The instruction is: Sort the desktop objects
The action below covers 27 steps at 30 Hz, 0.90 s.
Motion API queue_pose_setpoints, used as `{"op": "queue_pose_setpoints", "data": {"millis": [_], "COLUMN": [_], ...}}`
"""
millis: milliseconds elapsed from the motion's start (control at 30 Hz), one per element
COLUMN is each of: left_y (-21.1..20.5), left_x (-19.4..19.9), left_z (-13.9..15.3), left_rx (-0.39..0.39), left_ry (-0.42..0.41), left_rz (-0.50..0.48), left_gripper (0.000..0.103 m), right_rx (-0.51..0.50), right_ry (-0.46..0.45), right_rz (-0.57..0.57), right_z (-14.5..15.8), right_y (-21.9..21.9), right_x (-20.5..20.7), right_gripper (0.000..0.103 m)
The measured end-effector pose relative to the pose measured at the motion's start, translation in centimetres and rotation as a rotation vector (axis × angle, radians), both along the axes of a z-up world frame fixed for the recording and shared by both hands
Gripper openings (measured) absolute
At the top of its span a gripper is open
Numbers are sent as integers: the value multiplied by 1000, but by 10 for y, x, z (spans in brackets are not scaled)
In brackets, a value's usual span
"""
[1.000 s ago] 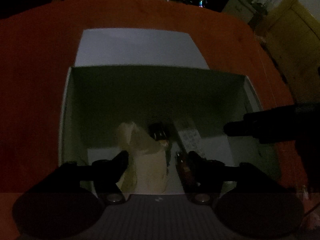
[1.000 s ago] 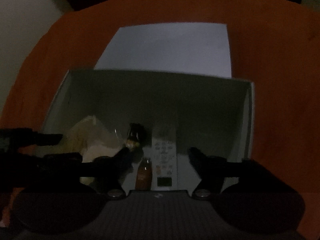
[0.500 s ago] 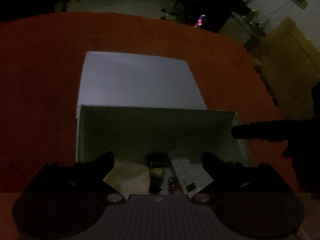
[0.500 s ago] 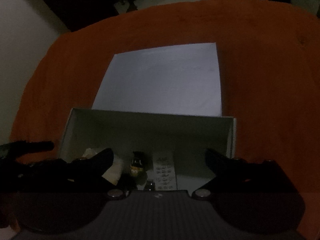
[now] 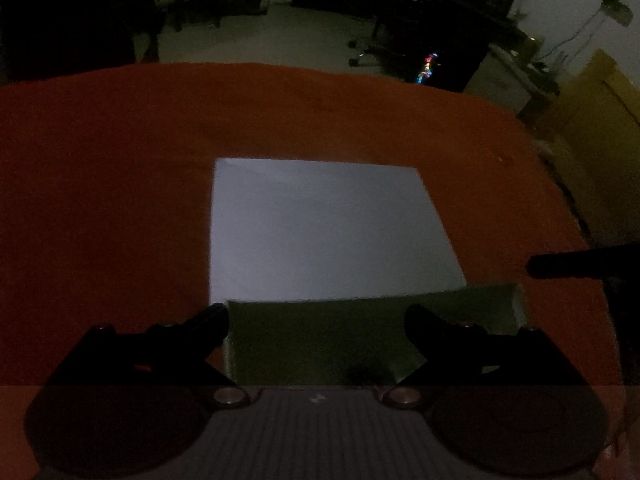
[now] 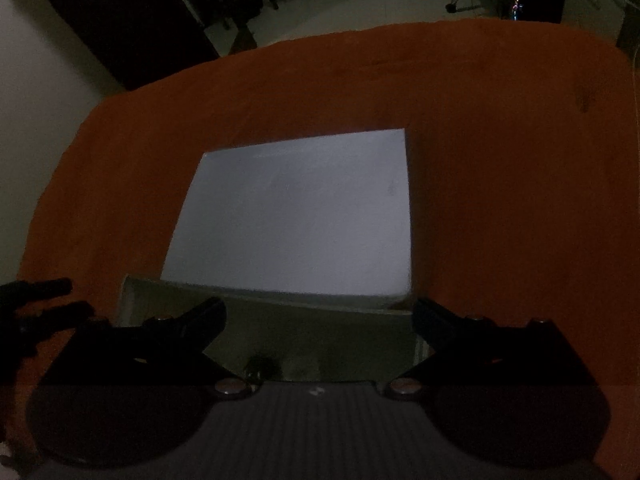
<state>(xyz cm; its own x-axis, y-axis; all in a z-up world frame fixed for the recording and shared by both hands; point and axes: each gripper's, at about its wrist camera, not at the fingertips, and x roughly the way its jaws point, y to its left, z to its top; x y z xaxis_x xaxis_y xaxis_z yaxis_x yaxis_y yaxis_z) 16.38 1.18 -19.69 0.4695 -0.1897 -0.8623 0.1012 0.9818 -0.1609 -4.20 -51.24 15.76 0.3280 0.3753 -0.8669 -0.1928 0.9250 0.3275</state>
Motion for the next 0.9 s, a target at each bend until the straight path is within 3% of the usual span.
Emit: {"op": "queue_pose_setpoints", "data": {"millis": [433, 733, 900], "left_y": [33, 57, 72], "left_x": [48, 81, 98], "left_z": [-30, -60, -76], "left_rx": [44, 56, 35], "left_ry": [48, 84, 119], "left_rz": [25, 46, 106], "left_gripper": [95, 95, 95], "right_rx": [-118, -60, -60], "right_ry": [36, 83, 85], "right_rz": [20, 11, -6], "right_z": [-41, -66, -78], "right_y": [1, -8, -11], "right_x": [68, 113, 132], "right_gripper": [102, 102, 102]}}
